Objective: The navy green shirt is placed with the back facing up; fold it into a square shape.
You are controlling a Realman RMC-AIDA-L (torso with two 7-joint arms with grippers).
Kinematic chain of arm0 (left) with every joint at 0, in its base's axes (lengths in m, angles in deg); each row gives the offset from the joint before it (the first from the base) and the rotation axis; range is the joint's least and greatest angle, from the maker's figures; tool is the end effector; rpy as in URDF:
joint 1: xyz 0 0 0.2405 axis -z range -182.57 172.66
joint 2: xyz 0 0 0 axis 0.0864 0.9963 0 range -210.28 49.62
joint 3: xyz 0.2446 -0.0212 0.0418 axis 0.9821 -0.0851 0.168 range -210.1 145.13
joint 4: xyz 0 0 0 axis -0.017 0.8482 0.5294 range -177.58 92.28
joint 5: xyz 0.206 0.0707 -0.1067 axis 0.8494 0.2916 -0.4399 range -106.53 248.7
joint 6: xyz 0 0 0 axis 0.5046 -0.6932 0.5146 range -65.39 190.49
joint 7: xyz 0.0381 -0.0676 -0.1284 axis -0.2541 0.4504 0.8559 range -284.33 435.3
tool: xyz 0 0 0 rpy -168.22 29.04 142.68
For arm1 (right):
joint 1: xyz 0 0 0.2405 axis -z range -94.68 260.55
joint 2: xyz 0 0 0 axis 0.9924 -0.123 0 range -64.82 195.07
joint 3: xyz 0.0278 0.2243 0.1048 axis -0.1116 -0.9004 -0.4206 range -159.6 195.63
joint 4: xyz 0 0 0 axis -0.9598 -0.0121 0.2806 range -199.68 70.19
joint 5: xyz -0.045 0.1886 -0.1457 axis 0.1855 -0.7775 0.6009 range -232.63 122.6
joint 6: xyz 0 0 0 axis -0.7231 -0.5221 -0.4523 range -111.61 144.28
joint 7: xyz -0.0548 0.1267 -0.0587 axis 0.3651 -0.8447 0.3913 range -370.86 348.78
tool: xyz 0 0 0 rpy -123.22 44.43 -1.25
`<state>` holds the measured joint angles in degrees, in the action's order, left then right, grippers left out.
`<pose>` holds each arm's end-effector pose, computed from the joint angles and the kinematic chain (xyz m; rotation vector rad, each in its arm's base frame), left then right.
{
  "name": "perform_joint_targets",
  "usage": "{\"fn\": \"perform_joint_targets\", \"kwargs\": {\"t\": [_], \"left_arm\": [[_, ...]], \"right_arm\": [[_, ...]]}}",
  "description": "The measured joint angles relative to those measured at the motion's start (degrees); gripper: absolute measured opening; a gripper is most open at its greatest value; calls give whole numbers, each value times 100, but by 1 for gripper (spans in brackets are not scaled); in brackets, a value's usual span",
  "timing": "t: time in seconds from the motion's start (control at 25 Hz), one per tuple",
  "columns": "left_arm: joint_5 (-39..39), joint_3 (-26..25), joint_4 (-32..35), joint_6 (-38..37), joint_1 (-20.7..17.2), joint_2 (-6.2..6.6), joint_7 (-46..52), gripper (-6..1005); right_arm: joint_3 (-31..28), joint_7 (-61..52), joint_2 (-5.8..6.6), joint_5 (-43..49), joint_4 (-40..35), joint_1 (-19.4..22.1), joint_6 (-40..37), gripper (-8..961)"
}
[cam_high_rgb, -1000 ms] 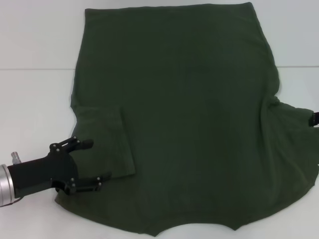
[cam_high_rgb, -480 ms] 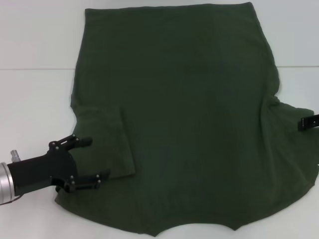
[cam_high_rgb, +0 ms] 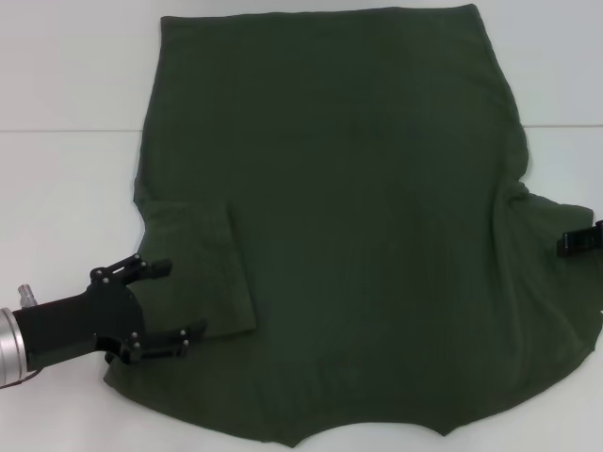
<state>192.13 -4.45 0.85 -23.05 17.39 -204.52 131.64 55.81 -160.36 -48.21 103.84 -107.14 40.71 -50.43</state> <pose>-0.3311 0.3189 0.0042 -2.5397 -0.3232 -0.4814 0.3249 0.4377 0.0700 -1.9014 1.6141 -0.0573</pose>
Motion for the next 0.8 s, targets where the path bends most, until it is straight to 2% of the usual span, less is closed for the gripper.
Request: {"fn": "perform_joint_targets", "kwargs": {"t": [0.72,0.8], "left_arm": [[-11,-49,-10,9,-10,0,1,936],[-11,-56,-9,9,-12,0,1,936]], "right_arm": [[154,-58,30,51,-33,25,-24,750],[154,-59,31,66,-29,12,-26,592]]}}
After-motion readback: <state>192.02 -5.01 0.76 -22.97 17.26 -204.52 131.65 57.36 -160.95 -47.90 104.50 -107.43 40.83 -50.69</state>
